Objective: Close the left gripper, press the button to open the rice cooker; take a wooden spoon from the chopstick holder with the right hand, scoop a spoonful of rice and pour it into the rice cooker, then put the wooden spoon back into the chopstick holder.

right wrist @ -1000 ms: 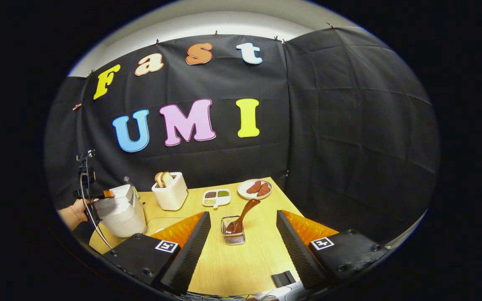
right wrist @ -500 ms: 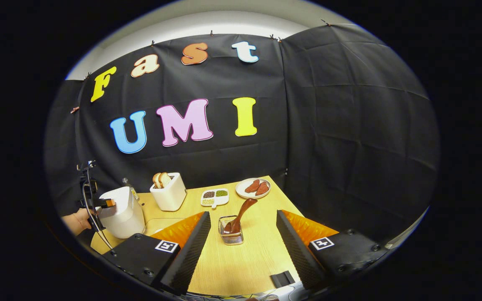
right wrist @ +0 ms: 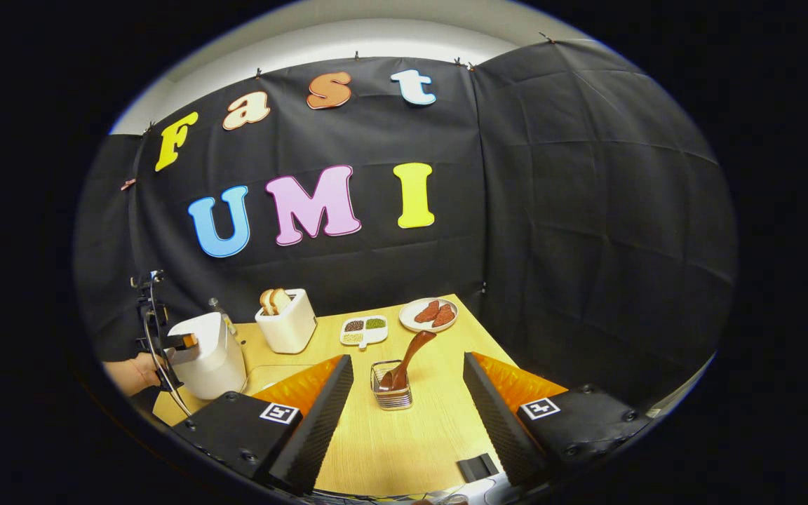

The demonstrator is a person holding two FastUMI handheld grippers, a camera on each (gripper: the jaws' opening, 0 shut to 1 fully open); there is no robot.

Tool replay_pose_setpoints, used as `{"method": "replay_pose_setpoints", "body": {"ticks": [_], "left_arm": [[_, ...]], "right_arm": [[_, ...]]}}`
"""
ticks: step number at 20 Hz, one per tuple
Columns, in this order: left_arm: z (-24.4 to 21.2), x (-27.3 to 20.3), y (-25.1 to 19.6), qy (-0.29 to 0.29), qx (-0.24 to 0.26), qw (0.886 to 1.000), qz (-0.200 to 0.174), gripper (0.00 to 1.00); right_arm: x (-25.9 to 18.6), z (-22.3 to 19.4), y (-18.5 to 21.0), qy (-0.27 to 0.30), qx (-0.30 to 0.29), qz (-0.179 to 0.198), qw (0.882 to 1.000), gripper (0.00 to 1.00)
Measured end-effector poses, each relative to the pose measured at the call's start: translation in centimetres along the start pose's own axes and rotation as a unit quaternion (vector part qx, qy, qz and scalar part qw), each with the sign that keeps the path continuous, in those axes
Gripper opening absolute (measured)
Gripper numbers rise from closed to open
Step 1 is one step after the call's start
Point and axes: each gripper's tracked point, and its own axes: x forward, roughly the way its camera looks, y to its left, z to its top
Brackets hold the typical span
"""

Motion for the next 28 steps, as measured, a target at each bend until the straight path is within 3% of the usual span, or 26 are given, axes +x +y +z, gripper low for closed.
{"method": "replay_pose_setpoints", "body": {"ticks": [5, 11, 16, 28], "left_arm": [[4.0, -3.2, 0.0, -0.076, 0.016, 0.996, -0.043, 0.96], [8.9, -11.3, -0.5, -0.163, 0.004, 0.982, -0.098, 0.95], [10.9, -18.3, 0.0, -0.204, -0.011, 0.970, -0.132, 0.96], [11.1, -31.8, 2.6, -0.251, -0.018, 0.959, -0.132, 0.95]], "right_arm": [[0.3, 1.1, 0.6, -0.013, -0.001, 0.009, 1.000, 0.99], [0.6, 2.8, 2.8, -0.038, -0.024, 0.037, 0.998, 0.98], [0.9, 4.5, 5.8, -0.057, -0.055, 0.071, 0.994, 0.98], [1.5, 7.6, 11.2, -0.089, -0.064, 0.131, 0.985, 0.98]]}}
